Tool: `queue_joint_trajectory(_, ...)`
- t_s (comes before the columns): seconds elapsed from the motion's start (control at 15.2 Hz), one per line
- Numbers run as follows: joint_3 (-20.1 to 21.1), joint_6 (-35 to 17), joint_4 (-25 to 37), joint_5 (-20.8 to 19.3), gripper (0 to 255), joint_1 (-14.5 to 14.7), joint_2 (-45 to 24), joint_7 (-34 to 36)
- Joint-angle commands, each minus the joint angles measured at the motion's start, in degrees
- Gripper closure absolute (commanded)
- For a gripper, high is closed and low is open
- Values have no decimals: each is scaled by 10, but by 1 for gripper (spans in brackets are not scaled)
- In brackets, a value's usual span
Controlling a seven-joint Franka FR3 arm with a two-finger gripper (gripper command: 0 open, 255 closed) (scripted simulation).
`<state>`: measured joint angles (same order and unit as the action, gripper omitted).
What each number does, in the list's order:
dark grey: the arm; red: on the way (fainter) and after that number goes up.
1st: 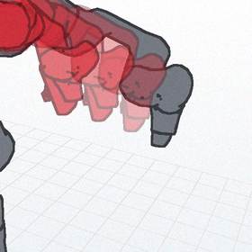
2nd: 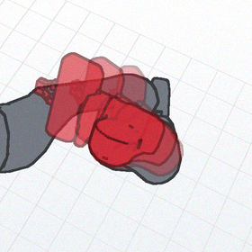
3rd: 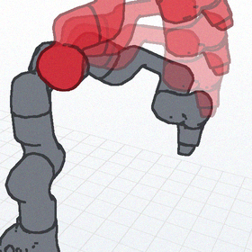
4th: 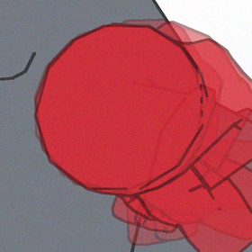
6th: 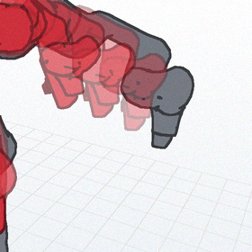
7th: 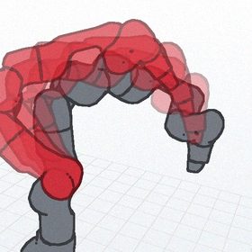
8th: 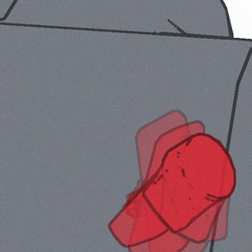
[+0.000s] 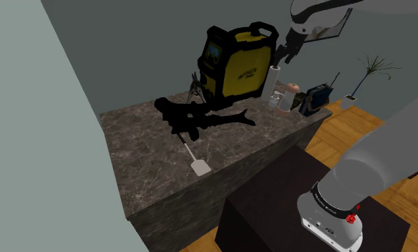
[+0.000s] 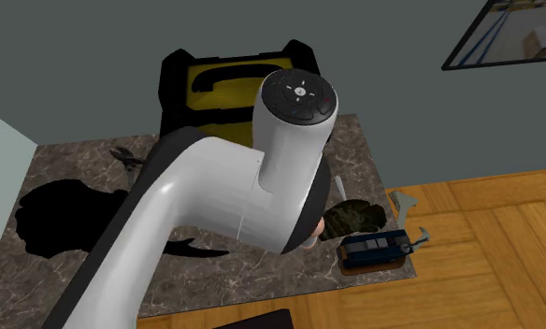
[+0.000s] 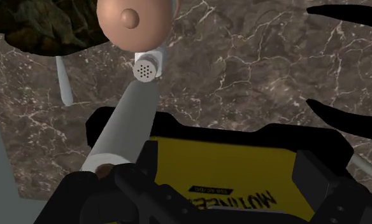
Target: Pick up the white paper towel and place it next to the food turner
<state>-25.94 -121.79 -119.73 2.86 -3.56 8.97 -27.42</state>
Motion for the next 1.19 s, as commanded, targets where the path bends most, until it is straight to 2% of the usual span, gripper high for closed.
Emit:
queue_joint_trajectory(0.0, -16, -9, 29, 22, 0, -3, -43, -33)
queue_joint_trajectory(0.26, -38, -15, 96, 76, 0, -19, -134, -98)
queue_joint_trajectory(0.53, -43, -9, 172, 129, 0, -50, -222, -153)
queue_joint_trajectory(1.12, -33, -53, 156, 153, 0, -56, -254, -167)
